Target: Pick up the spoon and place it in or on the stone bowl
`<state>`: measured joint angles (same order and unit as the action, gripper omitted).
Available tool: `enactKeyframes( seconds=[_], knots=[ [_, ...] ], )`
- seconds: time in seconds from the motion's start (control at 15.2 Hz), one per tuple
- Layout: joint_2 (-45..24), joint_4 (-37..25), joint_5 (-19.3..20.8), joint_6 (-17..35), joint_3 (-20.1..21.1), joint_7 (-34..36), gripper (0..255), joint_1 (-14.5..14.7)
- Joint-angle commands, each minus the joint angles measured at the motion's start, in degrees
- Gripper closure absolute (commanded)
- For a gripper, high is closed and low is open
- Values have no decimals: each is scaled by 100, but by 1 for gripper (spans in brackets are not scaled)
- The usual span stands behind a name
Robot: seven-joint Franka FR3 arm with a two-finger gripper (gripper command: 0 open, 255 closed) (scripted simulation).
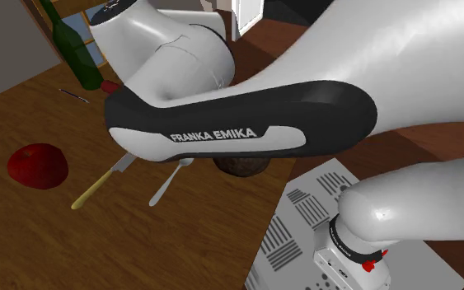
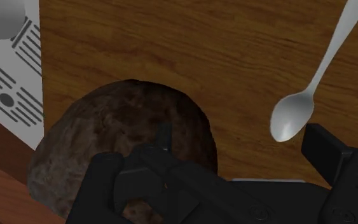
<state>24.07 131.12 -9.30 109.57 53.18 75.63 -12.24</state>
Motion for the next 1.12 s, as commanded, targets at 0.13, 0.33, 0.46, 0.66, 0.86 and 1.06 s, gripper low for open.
enactKeyframes(
  seconds=[0.13, 0.33, 0.46, 0.66, 0.86, 1.06],
  knots=[
    [-1224, -580, 666, 221, 1205, 1511, 0, -794],
    [-3264, -1155, 2466, 118, 2149, 3502, 0, -1177],
    [-4227, -1602, 3235, -83, 1587, 4398, 0, -334],
    [-4354, -1589, 3324, 45, 1280, 4526, 0, -42],
    [-4444, -1437, 3443, 234, 1190, 4602, 0, -3],
    [-4530, -1316, 3556, 392, 1104, 4674, 0, 39]
  ],
)
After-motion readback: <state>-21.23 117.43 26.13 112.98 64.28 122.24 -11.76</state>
